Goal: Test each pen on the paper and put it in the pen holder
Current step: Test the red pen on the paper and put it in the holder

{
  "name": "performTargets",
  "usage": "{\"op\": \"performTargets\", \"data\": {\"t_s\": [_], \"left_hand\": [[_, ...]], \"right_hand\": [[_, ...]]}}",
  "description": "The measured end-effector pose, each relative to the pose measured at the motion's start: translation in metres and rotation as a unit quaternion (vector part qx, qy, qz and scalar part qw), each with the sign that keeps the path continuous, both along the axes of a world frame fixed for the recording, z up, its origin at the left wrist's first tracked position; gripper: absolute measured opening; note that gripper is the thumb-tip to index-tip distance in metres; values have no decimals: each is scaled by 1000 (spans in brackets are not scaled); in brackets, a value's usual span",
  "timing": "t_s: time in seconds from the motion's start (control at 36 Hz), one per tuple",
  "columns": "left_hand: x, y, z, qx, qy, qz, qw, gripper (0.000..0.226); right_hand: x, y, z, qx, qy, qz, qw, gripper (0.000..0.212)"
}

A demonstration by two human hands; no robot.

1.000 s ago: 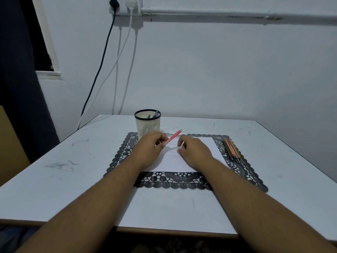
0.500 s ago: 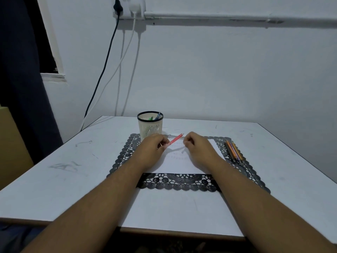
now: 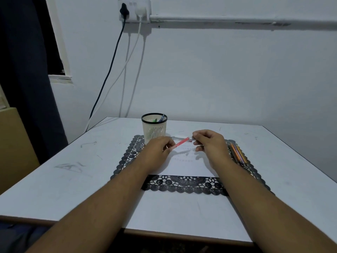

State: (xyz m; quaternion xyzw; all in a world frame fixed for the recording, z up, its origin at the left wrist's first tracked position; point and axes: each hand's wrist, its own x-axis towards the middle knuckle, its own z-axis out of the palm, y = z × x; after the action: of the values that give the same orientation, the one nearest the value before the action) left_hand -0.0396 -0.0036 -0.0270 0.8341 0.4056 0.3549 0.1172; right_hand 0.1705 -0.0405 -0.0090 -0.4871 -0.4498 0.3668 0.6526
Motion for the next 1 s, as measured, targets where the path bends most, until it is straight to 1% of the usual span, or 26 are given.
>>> {"op": "performTargets", "data": {"t_s": [0.11, 0.31, 0.47, 0.58, 0.72, 0.81, 1.0], "left_hand": [[2, 0, -2, 9, 2, -7, 1000, 10], [2, 1, 0, 15, 0, -16, 1000, 11], [3, 1, -3, 17, 10, -13, 1000, 10], [3, 1, -3, 22, 12, -15, 1000, 10], [3, -1, -2, 23, 10, -13, 1000, 12], [3, -1, -2, 22, 9, -11, 1000, 11], [3, -2, 3, 16, -11, -11, 1000, 10]], "right_hand": [[-1, -1, -4, 1, -33, 8, 999, 9], [0, -3, -1, 0, -84, -10, 996, 9], [1, -4, -4, -10, -111, -18, 994, 15], [-1, -4, -4, -11, -105, -27, 994, 17], [-5, -6, -3, -8, -75, -22, 997, 17], [-6, -7, -2, 1, -80, -25, 996, 17], [-1, -4, 0, 1, -69, 3, 998, 7]]}}
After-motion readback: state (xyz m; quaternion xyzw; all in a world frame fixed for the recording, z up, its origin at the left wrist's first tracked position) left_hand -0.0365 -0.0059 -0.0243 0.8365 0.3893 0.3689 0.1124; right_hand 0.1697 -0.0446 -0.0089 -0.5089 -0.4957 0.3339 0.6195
